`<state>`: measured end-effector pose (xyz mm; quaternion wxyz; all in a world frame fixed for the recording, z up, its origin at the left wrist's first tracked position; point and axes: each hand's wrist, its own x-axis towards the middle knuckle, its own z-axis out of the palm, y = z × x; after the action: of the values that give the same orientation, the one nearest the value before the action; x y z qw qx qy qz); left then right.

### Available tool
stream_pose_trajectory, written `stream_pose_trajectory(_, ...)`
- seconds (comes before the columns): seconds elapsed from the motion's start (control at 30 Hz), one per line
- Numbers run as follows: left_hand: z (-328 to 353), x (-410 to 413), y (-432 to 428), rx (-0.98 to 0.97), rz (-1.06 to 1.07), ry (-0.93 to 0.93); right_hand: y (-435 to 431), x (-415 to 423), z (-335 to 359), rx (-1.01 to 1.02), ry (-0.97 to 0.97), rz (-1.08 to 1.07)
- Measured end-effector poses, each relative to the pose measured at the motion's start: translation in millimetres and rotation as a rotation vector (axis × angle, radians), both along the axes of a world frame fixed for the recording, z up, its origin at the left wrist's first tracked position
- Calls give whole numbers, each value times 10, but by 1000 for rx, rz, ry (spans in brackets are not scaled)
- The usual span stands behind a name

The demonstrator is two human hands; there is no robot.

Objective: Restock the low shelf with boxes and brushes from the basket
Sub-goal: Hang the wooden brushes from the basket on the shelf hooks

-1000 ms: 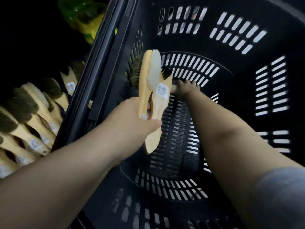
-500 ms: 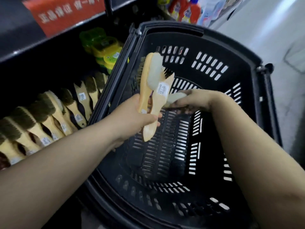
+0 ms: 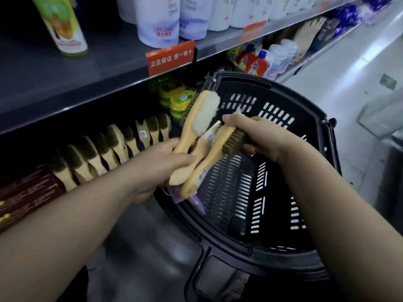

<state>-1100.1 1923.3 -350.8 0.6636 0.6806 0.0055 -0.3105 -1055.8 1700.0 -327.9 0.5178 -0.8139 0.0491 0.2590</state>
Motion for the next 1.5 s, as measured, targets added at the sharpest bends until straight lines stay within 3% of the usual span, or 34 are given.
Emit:
stream_pose_trajectory(0.17, 37, -224, 425, -109, 65, -11, 593, -15, -14, -58, -11, -145)
stream_pose_trajectory(0.43, -36, -600, 1182, 50, 426, -4, 1689, -154, -29, 9, -33, -87)
stream_pose_trajectory(0.57, -179, -727, 1336, -27, 581, 49, 2261, -388, -375, 171, 106, -96)
stream_pose_trajectory(0.67, -295, -751, 1291, -76, 647, 140, 2524, -636, -644, 299, 203, -228)
stream_pose_trajectory(0.87, -622, -693, 1197, -8, 784, 277, 2482, -933, -960, 420, 392, -287)
stream_pose_trajectory(1.1, -711, -451, 1153, -69, 809, 327, 2269, -630, -1080, 480, 362, -360)
stream_pose_trajectory(1.27, -779, -255, 1176, 11, 823, 332, 2131, -493, -1210, 425, 331, -391)
stream_pose_trajectory(1.5, -847, -28, 1041, 102, 860, 381, 1969, -323, -1309, 577, 353, -484)
